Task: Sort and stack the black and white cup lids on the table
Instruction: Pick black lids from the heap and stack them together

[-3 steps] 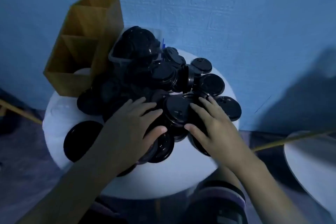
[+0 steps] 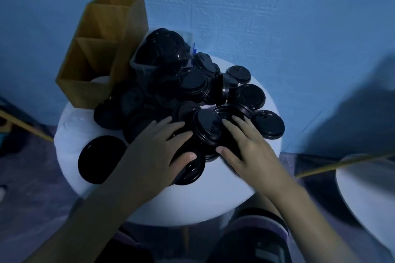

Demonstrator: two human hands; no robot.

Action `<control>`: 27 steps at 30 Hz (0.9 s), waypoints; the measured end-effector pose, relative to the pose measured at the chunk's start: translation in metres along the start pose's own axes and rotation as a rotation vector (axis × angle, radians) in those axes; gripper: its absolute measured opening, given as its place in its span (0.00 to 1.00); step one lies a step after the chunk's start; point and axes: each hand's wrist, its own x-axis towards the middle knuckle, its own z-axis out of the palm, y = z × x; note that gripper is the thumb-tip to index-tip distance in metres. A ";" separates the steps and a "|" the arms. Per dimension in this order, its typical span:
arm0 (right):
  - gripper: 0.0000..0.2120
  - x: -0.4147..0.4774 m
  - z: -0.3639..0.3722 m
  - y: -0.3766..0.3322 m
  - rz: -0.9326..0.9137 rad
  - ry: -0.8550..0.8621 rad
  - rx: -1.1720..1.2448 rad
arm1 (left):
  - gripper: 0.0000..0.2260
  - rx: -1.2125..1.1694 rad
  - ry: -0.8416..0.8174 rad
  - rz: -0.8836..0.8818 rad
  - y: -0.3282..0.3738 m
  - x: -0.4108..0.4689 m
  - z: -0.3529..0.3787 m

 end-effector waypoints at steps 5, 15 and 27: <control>0.32 0.001 0.013 -0.001 -0.009 0.045 0.042 | 0.30 -0.105 -0.109 -0.093 -0.006 -0.022 0.004; 0.28 0.013 0.019 -0.003 -0.046 0.114 0.089 | 0.37 -0.054 -0.126 0.025 -0.012 -0.031 0.008; 0.22 -0.051 -0.003 0.010 0.065 0.197 0.159 | 0.33 -0.141 0.031 0.085 -0.018 -0.036 0.015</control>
